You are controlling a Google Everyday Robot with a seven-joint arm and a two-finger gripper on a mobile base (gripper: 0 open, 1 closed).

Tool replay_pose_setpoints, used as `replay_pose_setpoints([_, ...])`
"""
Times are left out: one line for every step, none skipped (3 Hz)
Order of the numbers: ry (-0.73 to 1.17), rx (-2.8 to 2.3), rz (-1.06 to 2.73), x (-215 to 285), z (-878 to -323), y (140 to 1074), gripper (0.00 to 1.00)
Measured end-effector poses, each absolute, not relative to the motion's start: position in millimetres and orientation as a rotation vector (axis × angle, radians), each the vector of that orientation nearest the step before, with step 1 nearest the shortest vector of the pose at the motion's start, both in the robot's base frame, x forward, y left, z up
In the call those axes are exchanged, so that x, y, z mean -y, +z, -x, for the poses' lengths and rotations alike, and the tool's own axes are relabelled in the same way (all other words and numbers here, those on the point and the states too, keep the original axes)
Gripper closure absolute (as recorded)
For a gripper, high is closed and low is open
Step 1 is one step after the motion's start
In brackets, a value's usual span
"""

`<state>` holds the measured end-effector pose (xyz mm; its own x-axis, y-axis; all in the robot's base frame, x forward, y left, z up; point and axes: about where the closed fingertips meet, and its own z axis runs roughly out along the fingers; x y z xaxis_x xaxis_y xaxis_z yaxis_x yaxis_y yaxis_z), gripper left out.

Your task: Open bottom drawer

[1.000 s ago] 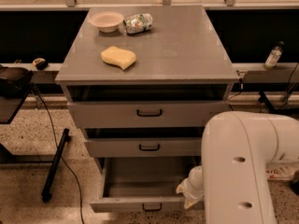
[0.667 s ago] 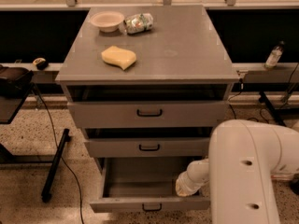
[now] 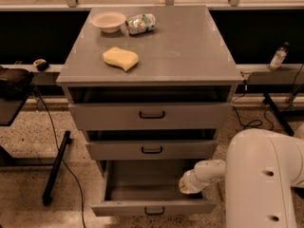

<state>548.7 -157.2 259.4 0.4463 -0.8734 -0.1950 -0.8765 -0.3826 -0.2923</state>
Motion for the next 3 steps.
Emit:
replay_pose_setpoints([0.042,-1.516,2.310,160,-557,259,1.00])
replay_pose_setpoints([0.078,-1.589,2.224,169,-569,243,1.00])
replay_pose_setpoints([0.176,-1.690,2.121,178,-571,206,1.00])
